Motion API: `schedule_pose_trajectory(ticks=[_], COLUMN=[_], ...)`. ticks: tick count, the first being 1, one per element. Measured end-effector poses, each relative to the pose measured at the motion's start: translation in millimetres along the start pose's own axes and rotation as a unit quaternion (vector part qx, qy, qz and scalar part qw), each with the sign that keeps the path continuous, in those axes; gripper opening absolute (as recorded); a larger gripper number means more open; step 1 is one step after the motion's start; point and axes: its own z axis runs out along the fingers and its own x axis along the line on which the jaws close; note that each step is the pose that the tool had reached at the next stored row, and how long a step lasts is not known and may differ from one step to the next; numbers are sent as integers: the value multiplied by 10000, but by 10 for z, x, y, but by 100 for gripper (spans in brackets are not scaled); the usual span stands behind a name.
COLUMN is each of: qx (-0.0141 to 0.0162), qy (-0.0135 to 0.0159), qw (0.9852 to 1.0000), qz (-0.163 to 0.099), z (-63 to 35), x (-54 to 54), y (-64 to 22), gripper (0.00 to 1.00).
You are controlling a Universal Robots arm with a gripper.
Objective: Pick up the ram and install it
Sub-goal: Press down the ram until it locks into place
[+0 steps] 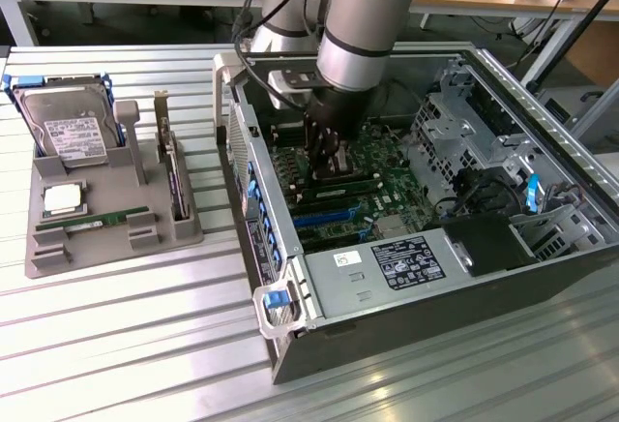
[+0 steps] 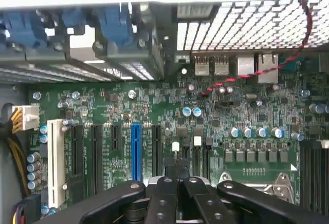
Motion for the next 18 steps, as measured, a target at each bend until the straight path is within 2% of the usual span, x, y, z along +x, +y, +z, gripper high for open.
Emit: schedule_pose_trajectory(ticks=[2,5,7,8,12,13,15,16,18], qx=[-66,-131,-203,-249,-403,-418,-423,-424,-424], qy=[0,1,2,2,5,5,2,-9,-27], qw=[10000,9999,9998,9997,9992,9991,9991,9991,9991], qz=[-6,-10,-14,-17,-25,-26,-26,-28,-29], z=[-13,-23,-33,-39,-61,-65,-70,-94,-166], x=[-3,-5,-8,-10,-15,-15,-16,-16,-13], y=[-261,-444,-648,-779,-1182,-1253,-1328,-1380,-1430], gripper=[11,11,11,11,11,11,11,11,11])
